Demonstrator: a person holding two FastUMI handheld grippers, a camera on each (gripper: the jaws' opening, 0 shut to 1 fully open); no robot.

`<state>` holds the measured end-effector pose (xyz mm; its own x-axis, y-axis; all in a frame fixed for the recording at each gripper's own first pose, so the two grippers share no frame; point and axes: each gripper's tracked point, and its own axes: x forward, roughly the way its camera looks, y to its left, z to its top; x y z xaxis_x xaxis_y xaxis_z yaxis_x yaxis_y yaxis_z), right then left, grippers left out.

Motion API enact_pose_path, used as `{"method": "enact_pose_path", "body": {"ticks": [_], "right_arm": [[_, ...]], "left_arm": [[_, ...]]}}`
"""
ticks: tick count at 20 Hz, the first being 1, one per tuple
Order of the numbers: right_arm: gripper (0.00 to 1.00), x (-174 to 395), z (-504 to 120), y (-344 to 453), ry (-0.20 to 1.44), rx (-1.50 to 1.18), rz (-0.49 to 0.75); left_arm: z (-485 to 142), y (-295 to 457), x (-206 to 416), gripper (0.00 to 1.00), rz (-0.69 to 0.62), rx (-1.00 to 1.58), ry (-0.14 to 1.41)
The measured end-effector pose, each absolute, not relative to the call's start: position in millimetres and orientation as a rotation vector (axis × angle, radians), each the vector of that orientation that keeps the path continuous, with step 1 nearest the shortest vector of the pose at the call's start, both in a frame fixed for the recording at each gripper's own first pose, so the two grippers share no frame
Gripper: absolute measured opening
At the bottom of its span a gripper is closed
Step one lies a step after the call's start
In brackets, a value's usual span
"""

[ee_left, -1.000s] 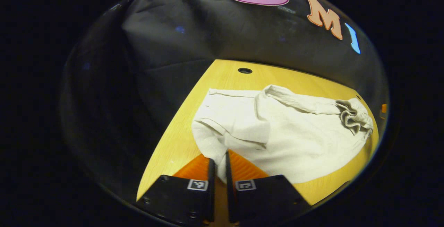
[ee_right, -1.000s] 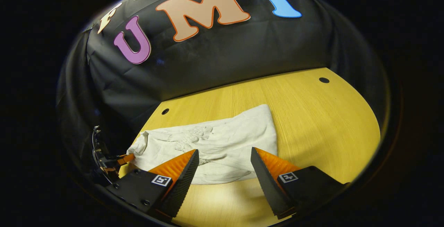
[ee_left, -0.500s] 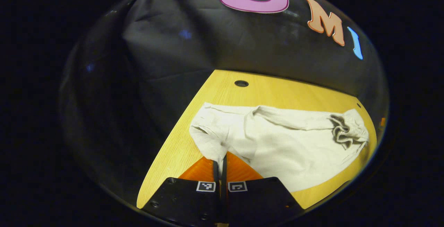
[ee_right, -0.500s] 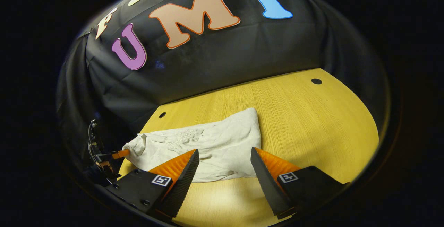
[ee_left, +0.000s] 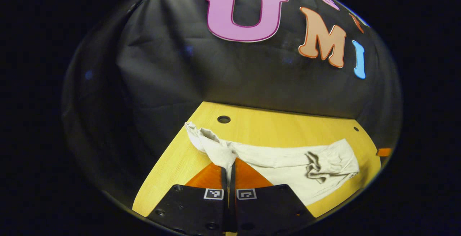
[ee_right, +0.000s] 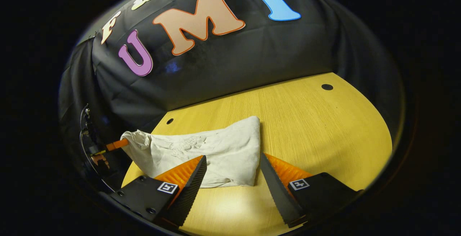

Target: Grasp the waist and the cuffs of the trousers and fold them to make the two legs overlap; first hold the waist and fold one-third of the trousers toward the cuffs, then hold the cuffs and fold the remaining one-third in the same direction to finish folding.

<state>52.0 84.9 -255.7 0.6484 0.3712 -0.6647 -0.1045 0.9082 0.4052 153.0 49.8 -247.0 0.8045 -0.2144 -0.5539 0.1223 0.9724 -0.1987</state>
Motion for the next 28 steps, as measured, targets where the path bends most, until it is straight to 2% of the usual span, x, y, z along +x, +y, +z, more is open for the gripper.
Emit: {"method": "enact_pose_path", "body": {"ticks": [15,28], "right_arm": [[0.96,52,-253,-8,0.794,0.397,0.226],[0.96,39,-256,-59,0.784,0.423,0.182]], "left_arm": [[-156,-100,169,0.00,-0.366,-0.101,0.486],[-141,-266,144,0.00,-0.622,-0.054,0.492]]}}
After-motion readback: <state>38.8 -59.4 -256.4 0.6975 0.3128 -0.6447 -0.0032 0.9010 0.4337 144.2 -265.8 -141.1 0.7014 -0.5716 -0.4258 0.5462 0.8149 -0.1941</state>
